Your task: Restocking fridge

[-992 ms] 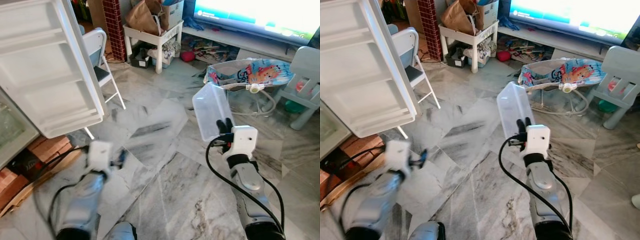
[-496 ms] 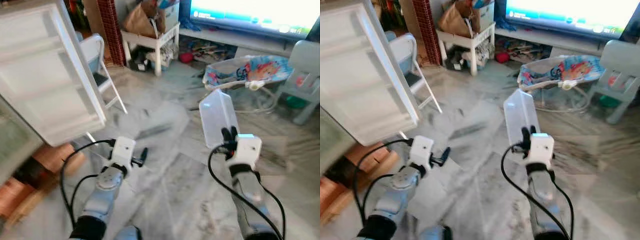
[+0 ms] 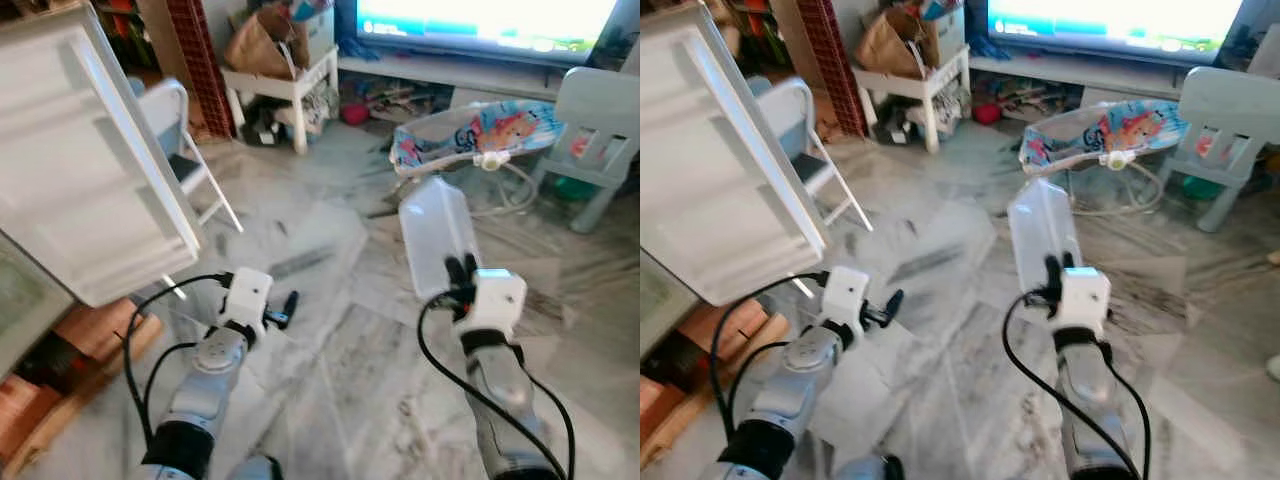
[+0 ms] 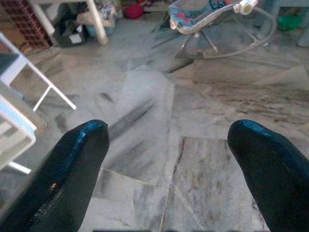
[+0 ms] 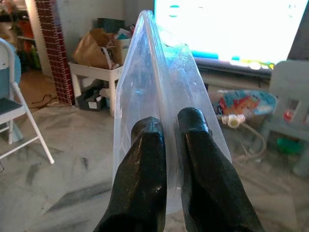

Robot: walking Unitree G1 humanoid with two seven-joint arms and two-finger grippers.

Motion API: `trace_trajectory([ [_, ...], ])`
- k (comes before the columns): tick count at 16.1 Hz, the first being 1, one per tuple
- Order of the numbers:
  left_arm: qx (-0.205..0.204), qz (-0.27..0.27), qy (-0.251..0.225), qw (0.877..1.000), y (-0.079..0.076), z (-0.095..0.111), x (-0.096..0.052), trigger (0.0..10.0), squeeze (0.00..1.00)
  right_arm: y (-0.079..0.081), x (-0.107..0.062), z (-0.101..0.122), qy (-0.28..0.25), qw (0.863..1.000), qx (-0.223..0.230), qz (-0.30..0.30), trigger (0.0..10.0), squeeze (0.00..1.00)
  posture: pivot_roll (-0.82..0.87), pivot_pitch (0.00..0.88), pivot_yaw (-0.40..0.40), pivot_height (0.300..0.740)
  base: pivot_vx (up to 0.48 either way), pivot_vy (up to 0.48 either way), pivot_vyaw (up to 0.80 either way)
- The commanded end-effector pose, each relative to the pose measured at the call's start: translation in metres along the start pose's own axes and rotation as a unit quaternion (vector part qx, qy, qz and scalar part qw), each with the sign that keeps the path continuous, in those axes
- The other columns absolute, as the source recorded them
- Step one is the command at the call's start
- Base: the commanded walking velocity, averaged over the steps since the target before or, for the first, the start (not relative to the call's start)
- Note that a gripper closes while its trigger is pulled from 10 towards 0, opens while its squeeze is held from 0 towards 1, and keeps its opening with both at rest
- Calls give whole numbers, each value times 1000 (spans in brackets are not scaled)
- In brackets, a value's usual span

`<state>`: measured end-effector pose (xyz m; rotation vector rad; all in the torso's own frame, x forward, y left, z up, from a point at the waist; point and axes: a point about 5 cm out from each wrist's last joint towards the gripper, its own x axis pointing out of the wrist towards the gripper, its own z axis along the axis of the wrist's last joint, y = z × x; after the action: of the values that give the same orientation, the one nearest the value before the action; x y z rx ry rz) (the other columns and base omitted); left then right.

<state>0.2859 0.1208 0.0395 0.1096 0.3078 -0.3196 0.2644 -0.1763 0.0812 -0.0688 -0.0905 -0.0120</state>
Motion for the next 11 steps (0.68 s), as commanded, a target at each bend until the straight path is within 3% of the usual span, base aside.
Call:
trace_trajectory([
  [1,7,25,2,1000,12,0,-1,10000,0,8,8,6,-7,1000,-2,24,10000,0,-47,97,13,740,0,0,0],
  [6,26,43,0,999,28,-2,-11,10000,0,7,11,8,-5,1000,-4,29,10000,0,-31,121,-8,740,0,0,0],
  [8,17,76,6,997,45,-8,-22,10000,0,-3,3,1,10,1000,-6,15,10000,0,-30,125,-6,740,0,0,0],
  [10,-13,119,17,993,59,-15,-31,10000,0,-8,2,7,3,1000,-9,13,10000,0,-24,125,-11,740,0,0,0],
  [11,-7,125,21,992,62,-17,-35,10000,0,-10,2,9,0,1000,-11,13,10000,0,-18,127,-18,740,0,0,0],
])
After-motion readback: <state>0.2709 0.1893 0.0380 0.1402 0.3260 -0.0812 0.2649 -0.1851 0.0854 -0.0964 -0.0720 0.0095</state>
